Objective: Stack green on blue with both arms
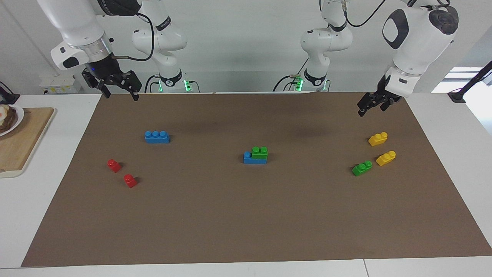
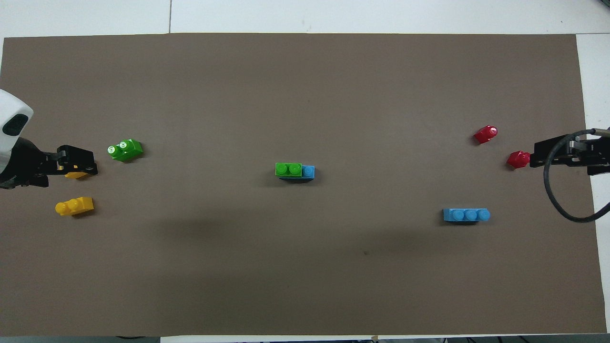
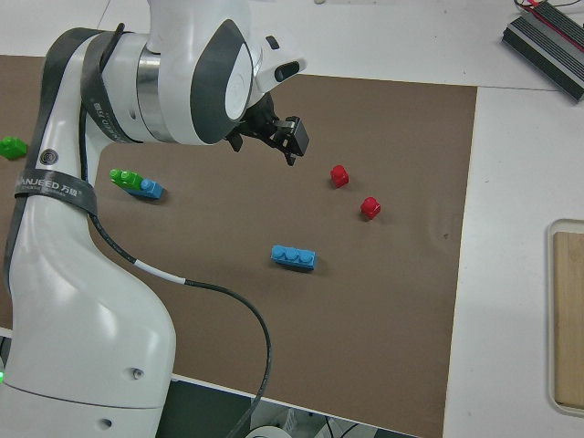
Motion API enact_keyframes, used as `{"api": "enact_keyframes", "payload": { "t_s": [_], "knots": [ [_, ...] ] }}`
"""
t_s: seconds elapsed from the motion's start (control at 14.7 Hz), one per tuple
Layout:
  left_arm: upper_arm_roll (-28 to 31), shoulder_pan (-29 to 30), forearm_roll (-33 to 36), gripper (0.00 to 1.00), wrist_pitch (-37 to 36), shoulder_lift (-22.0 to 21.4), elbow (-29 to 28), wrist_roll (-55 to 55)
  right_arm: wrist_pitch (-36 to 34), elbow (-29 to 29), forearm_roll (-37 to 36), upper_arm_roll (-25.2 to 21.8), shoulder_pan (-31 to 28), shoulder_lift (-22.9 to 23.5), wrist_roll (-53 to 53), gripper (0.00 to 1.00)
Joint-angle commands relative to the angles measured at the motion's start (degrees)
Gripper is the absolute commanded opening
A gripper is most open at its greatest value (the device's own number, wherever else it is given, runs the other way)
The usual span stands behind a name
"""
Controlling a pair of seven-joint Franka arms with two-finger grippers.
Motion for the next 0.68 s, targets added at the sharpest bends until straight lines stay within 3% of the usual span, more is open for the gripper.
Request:
{"api": "enact_keyframes", "payload": {
  "t_s": [0.0,0.61],
  "knots": [
    [-0.59,-0.54,2.17,1.0,-4.6,5.15,7.03,1.54,-1.15,0.27,-1.33,0.49,-1.42,0.19,-1.27,0.98],
    [-0.86,1.3,2.17,1.0,-3.29,5.16,8.1,5.67,-0.01,0.18,-2.91,0.67,-1.95,0.37,-1.62,0.99]
  ]
}}
